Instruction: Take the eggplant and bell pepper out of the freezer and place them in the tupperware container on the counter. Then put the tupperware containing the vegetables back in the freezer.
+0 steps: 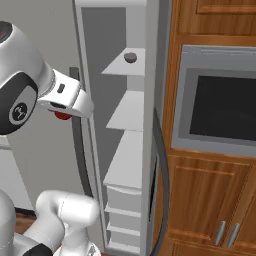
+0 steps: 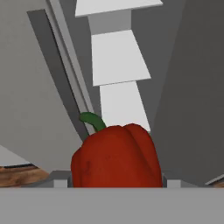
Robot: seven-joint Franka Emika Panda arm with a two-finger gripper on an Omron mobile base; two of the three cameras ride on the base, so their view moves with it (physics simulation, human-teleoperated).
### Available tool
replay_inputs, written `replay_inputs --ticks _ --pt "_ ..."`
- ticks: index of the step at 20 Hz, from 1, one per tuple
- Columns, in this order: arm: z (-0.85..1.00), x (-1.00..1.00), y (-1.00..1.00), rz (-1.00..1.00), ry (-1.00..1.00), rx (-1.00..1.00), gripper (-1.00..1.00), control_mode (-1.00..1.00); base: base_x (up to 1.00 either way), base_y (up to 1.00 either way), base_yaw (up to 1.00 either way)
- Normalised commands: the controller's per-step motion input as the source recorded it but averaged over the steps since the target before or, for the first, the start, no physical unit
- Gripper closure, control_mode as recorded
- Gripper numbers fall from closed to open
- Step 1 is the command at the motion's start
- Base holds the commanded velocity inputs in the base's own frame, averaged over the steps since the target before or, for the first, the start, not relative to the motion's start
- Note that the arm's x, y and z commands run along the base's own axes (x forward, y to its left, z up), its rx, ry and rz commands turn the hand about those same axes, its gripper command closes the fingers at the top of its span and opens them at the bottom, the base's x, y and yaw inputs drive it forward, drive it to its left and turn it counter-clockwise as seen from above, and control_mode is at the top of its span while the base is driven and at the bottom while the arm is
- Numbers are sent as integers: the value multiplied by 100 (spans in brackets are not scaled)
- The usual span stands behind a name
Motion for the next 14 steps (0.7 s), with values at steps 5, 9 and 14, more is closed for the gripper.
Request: replay_inputs --ticks 5,9,14 --pt "0 0 0 0 0 0 100 100 -97 94 0" --pt "0 0 0 0 0 0 100 100 -25 100 0" --pt "0 0 0 0 0 0 100 100 9 100 0"
